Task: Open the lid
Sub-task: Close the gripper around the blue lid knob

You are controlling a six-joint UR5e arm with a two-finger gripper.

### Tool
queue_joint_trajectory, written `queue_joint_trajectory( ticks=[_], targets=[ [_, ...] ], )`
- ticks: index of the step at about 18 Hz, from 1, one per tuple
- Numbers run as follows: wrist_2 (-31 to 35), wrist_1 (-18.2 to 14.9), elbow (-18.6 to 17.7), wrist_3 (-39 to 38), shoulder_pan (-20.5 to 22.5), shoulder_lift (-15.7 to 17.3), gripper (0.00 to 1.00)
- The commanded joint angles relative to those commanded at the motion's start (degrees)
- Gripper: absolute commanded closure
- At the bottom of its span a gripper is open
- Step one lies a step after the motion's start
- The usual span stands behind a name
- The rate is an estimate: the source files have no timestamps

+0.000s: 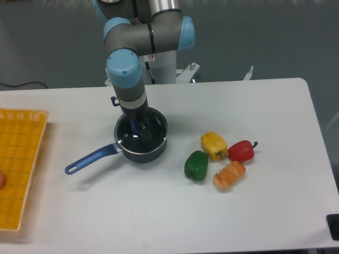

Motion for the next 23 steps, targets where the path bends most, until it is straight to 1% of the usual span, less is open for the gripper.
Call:
queue_joint_trajectory(
  ticks=[2,4,6,7,12,13,15,21,23],
  targets=[
    [0.0,0.09,0.0,0.0,0.0,0.0,0.15],
    [0.0,0.0,0.0,0.0,0.0,0.0,0.2],
    [0.0,0.0,0.0,0.0,0.0,0.0,0.22],
    [0.0,0.0,0.0,-0.09,0.0,0.0,0.25],
    [0.0,0.0,0.0,-0.09,0.0,0.0,0.3],
    [0.0,0.0,0.0,-0.17,0.0,0.0,0.34],
    [-0.09,0.0,0.0,-0.88,0.0,0.0,0.37],
    [-0.09,-0.09,0.26,-0.88,0.09,0.26,0.38],
    [0.09,-0.17,1.05,-0.79,0.09,0.35,0.39]
  ],
)
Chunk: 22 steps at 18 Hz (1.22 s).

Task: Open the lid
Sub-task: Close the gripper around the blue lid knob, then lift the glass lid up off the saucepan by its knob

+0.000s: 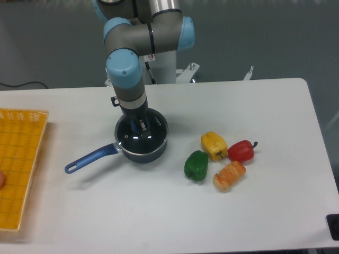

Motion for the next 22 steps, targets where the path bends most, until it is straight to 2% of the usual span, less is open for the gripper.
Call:
queue_joint_trajectory(
  ticks=[5,11,17,20,22],
  targets=[
    [0.09,-1.93,1.67,0.26,0.61,0.53,0.39],
    [0.0,-11.5,6.85,0.44,2.63,0.53,0.39],
    [-0.09,-13.27,9.49,0.88,5.36,0.44,0.39],
    [0.0,-16.42,12.74,0.97,6.41,-0.09,0.39],
    [0.0,-17.31,14.06,1.05,7.55,-0.35,0.39]
  ],
)
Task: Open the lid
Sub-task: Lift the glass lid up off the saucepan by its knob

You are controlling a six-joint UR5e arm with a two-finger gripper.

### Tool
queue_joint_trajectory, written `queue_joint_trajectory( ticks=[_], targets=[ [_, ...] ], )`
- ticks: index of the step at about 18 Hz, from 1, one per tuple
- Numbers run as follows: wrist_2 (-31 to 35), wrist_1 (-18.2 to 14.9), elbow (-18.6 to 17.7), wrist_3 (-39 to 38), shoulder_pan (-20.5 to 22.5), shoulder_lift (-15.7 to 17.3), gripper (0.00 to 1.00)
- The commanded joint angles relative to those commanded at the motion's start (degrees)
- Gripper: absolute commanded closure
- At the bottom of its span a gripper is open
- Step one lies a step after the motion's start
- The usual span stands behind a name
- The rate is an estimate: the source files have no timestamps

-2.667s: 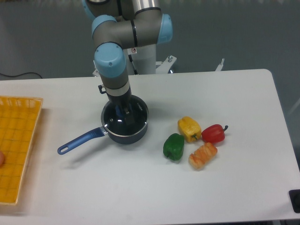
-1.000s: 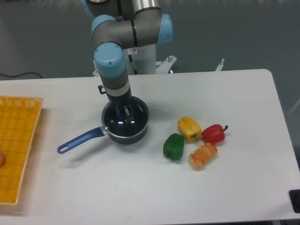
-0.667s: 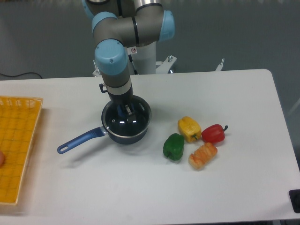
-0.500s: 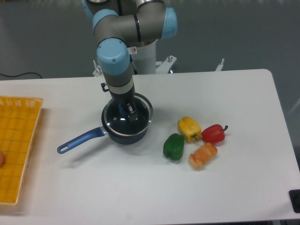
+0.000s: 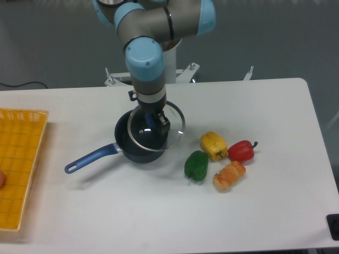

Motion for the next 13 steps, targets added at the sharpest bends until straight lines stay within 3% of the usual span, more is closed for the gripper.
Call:
queue_joint_trajectory(
  ticks=[13],
  targets=[
    [0.09,0.44,0.09,0.0,2.65,-0.44,0.4]
  ],
)
